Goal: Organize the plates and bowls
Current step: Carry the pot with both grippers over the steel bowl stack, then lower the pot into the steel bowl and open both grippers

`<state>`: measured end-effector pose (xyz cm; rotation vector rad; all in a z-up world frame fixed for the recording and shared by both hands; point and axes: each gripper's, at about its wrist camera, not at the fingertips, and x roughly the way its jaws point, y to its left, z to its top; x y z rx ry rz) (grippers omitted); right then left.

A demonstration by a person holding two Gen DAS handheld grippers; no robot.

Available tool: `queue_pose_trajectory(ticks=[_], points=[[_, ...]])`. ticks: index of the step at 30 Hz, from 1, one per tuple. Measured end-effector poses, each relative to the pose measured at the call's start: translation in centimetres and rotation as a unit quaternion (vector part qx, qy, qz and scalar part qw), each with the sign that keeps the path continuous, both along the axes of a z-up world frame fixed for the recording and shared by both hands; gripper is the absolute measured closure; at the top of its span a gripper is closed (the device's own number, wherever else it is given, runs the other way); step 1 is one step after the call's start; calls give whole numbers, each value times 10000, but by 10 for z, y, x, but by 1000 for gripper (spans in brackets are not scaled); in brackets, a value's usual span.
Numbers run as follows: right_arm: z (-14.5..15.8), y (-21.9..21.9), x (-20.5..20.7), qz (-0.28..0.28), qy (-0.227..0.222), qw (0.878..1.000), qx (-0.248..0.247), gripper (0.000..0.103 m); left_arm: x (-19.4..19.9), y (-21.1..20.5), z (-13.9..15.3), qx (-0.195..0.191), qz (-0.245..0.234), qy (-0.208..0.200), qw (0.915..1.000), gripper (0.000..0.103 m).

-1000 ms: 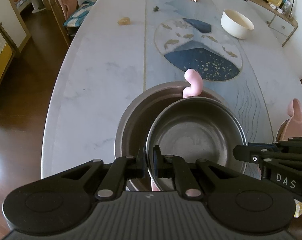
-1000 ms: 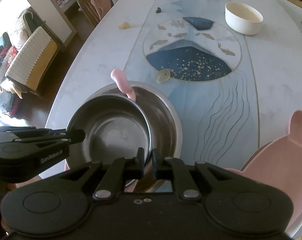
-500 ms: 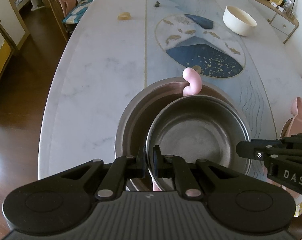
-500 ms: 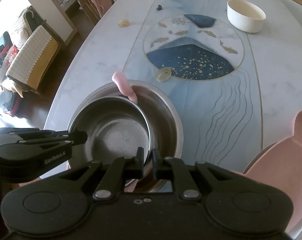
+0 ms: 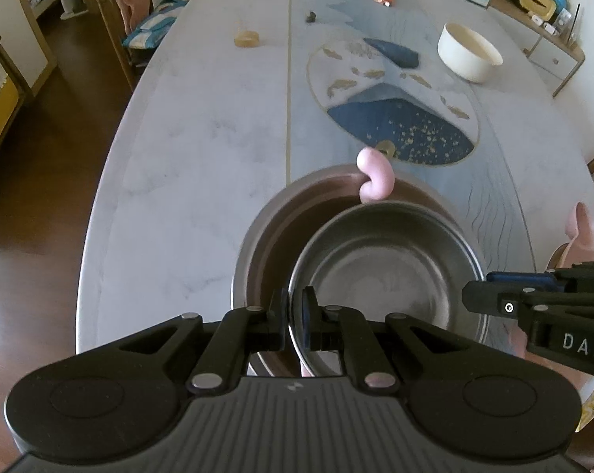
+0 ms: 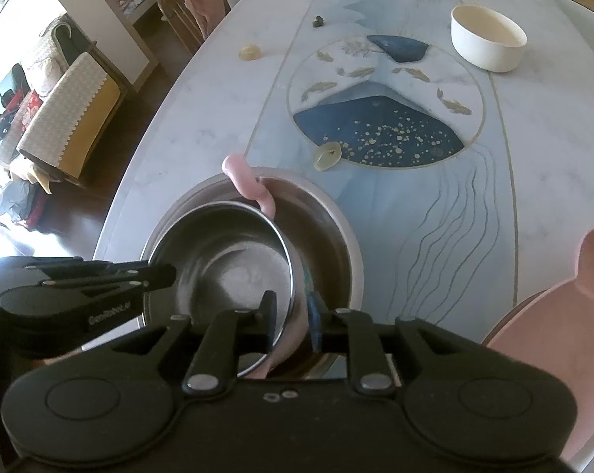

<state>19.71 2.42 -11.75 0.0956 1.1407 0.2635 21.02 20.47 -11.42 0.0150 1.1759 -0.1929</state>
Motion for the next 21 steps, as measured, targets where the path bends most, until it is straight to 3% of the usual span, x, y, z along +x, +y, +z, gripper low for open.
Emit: queue_pose_trajectory(ticks=[21], points=[[55,-27,-4,18,-629,9977,258,64,4,-16,64,-350,-421,-733,9958,92]])
